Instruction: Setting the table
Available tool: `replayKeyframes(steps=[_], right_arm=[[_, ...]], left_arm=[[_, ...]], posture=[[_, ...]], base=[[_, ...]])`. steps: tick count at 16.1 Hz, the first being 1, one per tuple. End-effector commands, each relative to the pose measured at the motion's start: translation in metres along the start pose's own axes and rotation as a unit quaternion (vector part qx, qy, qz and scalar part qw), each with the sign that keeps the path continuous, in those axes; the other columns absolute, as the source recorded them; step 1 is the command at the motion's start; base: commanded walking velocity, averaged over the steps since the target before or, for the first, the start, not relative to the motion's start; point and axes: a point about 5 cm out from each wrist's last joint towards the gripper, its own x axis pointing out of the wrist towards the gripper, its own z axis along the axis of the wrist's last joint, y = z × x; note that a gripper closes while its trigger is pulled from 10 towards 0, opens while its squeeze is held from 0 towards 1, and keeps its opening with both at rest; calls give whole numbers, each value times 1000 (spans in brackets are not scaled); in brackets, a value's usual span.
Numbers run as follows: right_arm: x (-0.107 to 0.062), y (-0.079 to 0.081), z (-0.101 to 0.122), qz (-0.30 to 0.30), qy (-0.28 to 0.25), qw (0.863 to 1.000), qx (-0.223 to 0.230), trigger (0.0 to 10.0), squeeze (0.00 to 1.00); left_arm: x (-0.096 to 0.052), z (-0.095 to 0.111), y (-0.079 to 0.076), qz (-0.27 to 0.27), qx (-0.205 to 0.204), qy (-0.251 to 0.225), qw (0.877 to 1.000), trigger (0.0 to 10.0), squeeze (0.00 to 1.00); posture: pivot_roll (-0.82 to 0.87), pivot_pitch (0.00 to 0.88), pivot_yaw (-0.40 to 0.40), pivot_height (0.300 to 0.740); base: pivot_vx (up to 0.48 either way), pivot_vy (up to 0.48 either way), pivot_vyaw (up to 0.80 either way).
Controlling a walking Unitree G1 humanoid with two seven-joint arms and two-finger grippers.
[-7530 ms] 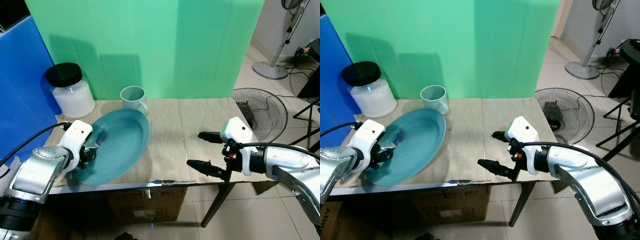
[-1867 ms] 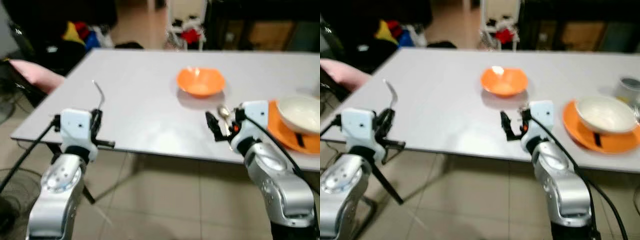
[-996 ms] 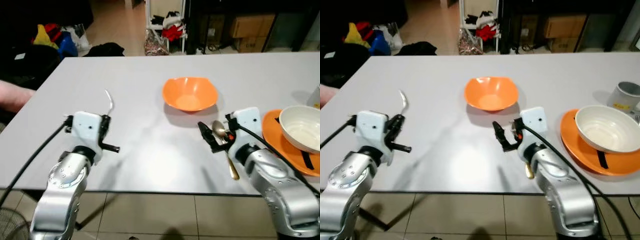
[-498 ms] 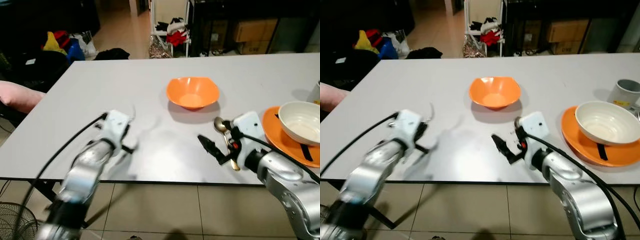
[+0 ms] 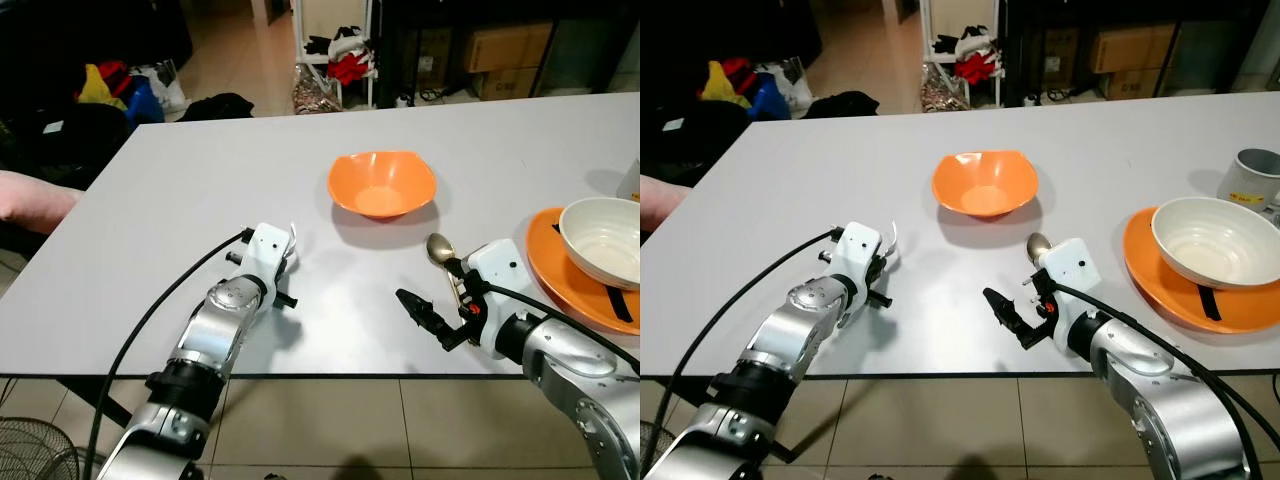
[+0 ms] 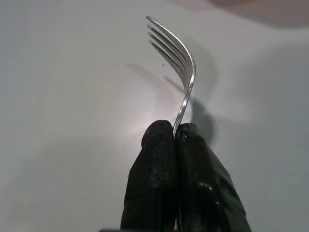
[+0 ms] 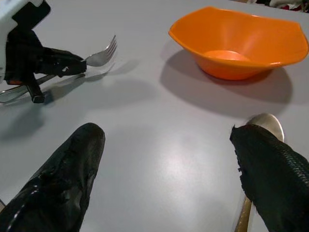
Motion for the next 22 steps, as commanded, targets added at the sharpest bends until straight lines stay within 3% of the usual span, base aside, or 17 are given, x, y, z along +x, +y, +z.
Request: replayKeyframes(steps=[1,2,3,4,5,6,10,12,13,14,15,19,22], right_arm=[[-3,1,3,4,-4,1000,-2,10000,0],[-3,2,2,6,-2,1000,-2,10000,0],[-3,2,2,6,-1,1000,-2,10000,0],[-3,2,1,7,0,1000,-2,10000,0],[-2,4,1,11,1,1000,0,10000,0],[-1,4,1,12,2,1000,0,10000,0],[0,5,1,15,2,1000,1,10000,0],[0,6,0,16,1,1000,1,10000,0],[0,7,0,17,0,1000,2,10000,0],[1,8,0,20,-1,1000,3,10000,0],[1,8,0,21,-2,1000,3,10000,0],[4,9,1,26,-5,1000,1,10000,0],[6,9,3,30,-10,1000,-1,10000,0]], left_arm=[[1,-11,4,10,-15,27,999,10000,0],[2,-11,4,6,-25,32,999,10000,43],[2,-11,3,-1,-29,34,999,10000,341],[2,-11,1,-10,-30,35,999,10000,443],[2,-11,0,-15,-36,39,998,10000,937],[3,-11,1,-15,-41,40,998,10000,1000],[2,-11,2,-16,-51,41,998,10000,1000],[-2,-2,3,-25,-63,16,998,10000,1000],[-7,8,6,-35,-82,-12,996,10000,949],[-15,15,17,-33,-101,-36,994,10000,129],[-18,13,26,-18,-90,-37,995,10000,0],[-22,-12,66,64,7,-2,998,10000,0],[-13,-23,58,56,37,4,998,10000,0]], posture=[[-184,20,133,740],[-182,20,134,740],[-178,20,133,740],[-176,18,133,740],[-170,18,133,740],[-165,18,134,740],[-164,17,138,740],[-164,12,141,740],[-166,8,147,740],[-163,6,149,740],[-162,3,150,740],[-154,0,150,740],[-148,0,145,740]], base=[[0,0,0],[0,0,0],[0,0,0],[0,0,0],[0,0,0],[0,0,0],[0,0,0],[0,0,0],[0,0,0],[0,0,0],[0,0,0],[0,0,0],[0,0,0]])
